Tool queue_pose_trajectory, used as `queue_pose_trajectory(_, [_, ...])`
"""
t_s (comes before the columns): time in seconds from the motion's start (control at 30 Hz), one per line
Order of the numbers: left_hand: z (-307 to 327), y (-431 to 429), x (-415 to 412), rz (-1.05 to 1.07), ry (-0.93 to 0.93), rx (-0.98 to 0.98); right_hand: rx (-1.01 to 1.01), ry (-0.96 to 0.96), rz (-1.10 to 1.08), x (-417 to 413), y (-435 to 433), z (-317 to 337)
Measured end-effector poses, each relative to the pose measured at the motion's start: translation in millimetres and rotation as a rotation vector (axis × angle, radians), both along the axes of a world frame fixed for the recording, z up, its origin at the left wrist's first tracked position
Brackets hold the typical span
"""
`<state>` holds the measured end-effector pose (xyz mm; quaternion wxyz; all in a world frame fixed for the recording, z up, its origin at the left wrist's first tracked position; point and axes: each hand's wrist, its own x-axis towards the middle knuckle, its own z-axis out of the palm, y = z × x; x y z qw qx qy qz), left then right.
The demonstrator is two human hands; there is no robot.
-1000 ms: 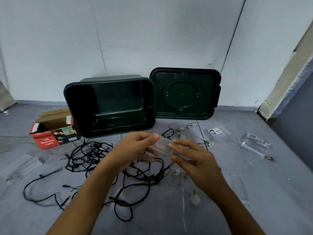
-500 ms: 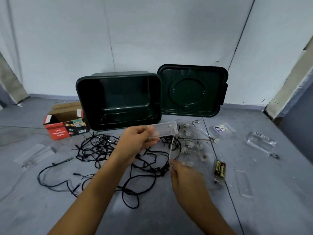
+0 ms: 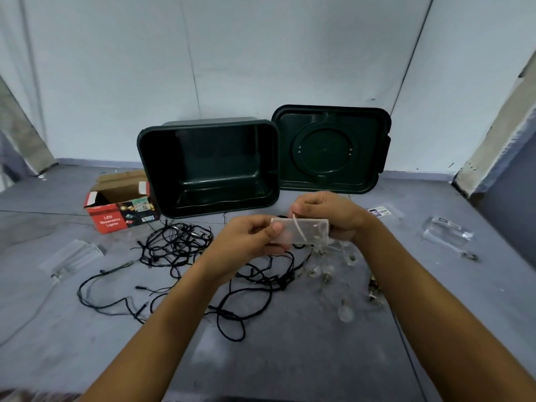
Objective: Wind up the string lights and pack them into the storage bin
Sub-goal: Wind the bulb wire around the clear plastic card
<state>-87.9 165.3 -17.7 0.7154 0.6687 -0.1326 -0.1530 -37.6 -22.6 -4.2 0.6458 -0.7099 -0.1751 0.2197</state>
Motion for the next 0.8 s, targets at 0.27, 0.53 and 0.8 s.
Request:
queue_pose_trajectory(0.27, [-3,4,6,0.194,-0.066,-0.147,0.460,0.324,-0.272,-52,30,-53])
queue_pose_trajectory(0.53, [-10,11,13,0.294,-0.114,-0.007,-0.511,-0.294,-0.247,-122,49,4])
queue_pose_trajectory(0.8, [-9,11,-1,0.048,-0.101,0.100,-0.534,-0.462,-0.092,-23,13,53])
